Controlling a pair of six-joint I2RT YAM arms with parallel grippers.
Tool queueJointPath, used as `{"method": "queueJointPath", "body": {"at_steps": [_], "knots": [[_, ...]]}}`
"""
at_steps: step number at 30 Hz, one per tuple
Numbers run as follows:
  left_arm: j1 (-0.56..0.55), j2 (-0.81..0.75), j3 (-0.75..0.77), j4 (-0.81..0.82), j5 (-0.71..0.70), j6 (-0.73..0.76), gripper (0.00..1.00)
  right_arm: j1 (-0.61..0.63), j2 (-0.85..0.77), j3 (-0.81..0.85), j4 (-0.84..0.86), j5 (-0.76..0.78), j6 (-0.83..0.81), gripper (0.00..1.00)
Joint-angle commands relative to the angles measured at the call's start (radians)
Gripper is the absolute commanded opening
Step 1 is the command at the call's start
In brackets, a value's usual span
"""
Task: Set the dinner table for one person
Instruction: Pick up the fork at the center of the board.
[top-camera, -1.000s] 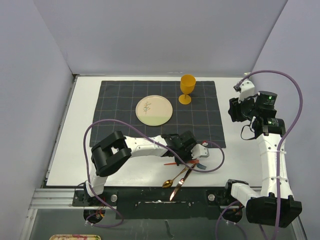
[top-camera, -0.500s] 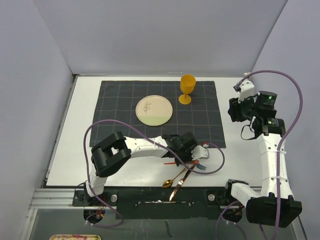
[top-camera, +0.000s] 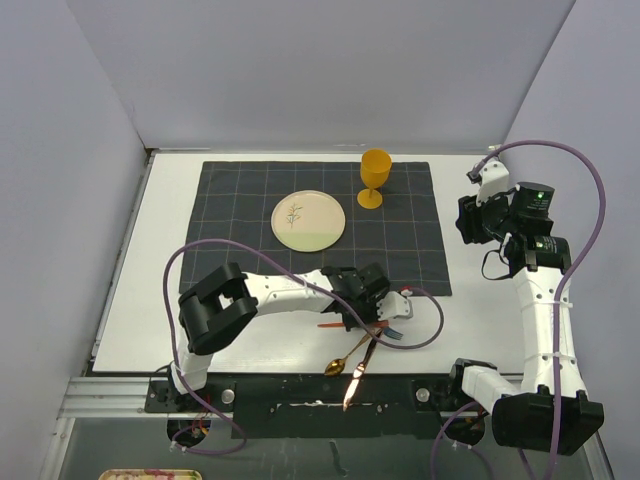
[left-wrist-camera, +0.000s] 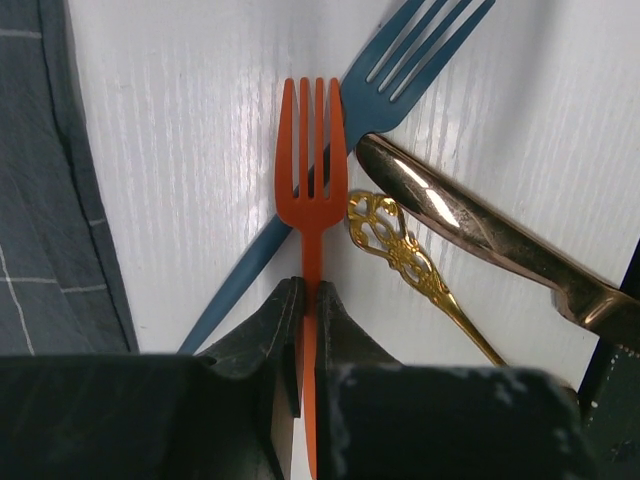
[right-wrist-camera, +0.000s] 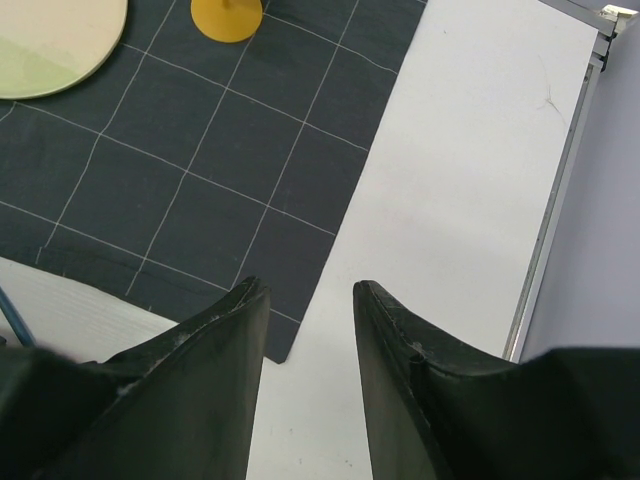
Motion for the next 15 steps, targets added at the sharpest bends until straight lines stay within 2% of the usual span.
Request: {"method": "queueJointPath", "body": {"at_steps": [1,15], "knots": [[0.006,-0.111,0.042,-0.06,-0.004,0.031,0.0,-0.007,-0.006,0.018,0.04,-0.02,0.015,0.4],[0.031,-0.132,0.115,-0.09,-0.013,0.04,0.0,-0.007,-0.003,0.003,0.052,-0.023,0.018,0.4]]}}
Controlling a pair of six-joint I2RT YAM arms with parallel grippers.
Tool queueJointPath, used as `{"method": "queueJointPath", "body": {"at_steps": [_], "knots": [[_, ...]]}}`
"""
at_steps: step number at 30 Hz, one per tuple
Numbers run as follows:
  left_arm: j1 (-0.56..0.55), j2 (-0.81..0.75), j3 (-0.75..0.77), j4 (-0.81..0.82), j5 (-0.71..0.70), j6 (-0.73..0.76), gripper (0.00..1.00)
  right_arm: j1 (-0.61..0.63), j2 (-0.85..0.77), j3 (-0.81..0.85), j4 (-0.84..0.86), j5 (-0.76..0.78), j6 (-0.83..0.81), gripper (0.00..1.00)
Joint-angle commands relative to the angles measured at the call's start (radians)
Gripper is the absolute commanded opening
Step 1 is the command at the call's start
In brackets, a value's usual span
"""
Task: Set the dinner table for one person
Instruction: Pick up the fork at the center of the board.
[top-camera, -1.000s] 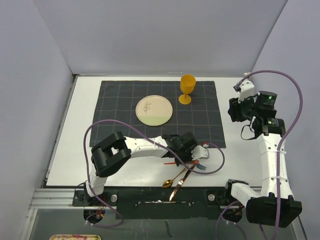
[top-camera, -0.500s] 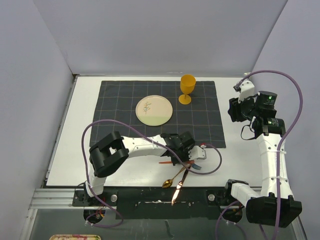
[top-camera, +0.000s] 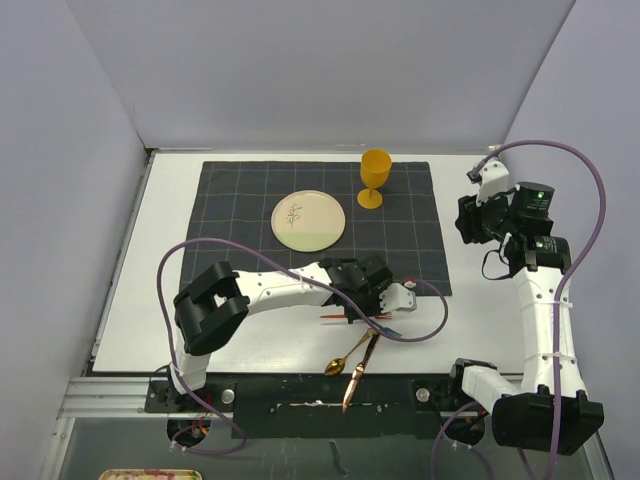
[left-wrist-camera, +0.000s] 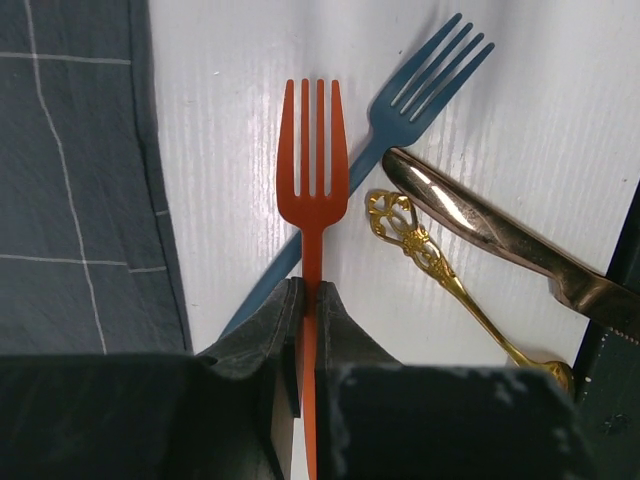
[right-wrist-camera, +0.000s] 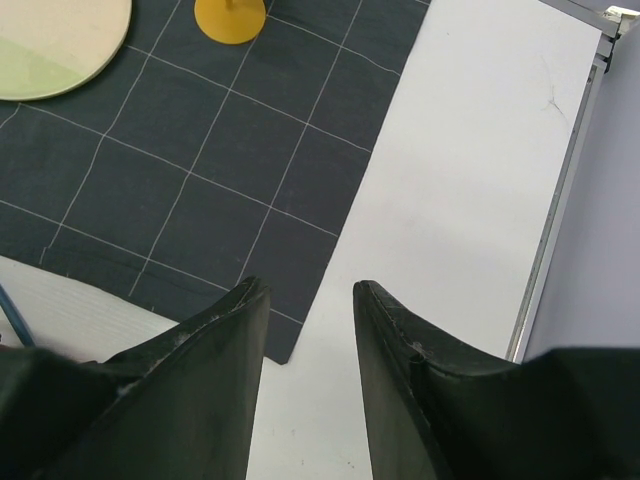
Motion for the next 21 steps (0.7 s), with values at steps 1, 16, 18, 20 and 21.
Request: {"method": "queueJointPath", "body": {"at_steps": [1,16,18,20,21], "knots": [[0.023,-0.104,0.05,-0.013,-0.004,0.014,0.0,-0.008,-0.004,0.0,0.053,-0.017,0.014,0.4],[0.249,-0.213,0.001,-0.025,0.13,0.003,0.0,-0.008,0.023,0.006,0.063,-0.026,0.014,0.4],[0.302,-0.231,-0.006,-0.03,0.186,0.003,0.0,-0.008,0.027,0.005,0.065,-0.027,0.014,0.4],[0.355,-0.246,-0.01,-0.033,0.217,0.005,0.0,-0.008,0.029,0.001,0.07,-0.027,0.014,0.4],[0.38,-0.252,-0.01,-0.038,0.221,0.006,0.0,-0.008,0.03,-0.002,0.072,-0.029,0.014,0.4]]}}
